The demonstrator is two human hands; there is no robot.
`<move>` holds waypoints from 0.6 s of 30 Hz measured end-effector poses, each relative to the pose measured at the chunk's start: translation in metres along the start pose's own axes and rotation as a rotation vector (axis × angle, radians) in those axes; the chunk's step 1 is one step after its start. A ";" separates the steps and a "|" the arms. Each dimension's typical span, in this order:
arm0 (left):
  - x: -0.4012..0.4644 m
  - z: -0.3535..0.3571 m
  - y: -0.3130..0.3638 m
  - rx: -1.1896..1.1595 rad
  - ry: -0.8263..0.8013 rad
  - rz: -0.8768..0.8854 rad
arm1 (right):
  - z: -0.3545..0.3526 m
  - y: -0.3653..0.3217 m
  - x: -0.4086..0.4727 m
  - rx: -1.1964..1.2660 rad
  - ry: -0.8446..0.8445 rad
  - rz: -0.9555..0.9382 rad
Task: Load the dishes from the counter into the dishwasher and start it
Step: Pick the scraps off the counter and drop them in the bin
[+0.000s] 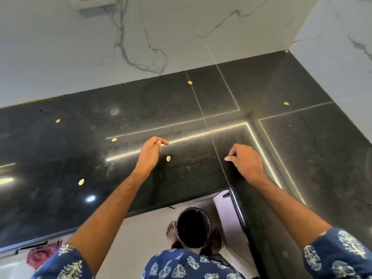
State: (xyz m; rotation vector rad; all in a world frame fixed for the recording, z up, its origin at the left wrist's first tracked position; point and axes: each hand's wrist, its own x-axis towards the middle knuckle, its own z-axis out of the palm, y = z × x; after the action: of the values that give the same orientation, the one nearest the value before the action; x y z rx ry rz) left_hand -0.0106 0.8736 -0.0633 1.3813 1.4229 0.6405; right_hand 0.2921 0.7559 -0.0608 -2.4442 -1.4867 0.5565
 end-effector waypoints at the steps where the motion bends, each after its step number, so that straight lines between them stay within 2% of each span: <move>1: -0.001 -0.007 -0.003 0.104 0.004 0.039 | 0.002 -0.001 0.000 -0.001 -0.004 0.003; 7: -0.005 -0.021 -0.020 0.644 -0.150 0.224 | 0.006 0.001 0.000 0.072 -0.106 0.088; 10: -0.006 -0.014 -0.023 0.863 -0.230 0.268 | 0.009 0.005 0.000 0.046 -0.167 0.050; 18: 0.005 -0.005 -0.008 1.028 -0.345 0.279 | 0.013 -0.014 -0.014 -0.225 -0.147 -0.070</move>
State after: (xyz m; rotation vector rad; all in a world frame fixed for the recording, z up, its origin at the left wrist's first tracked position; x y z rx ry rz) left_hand -0.0170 0.8781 -0.0700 2.3703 1.3090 -0.2489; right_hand 0.2696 0.7499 -0.0650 -2.5525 -1.7746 0.5961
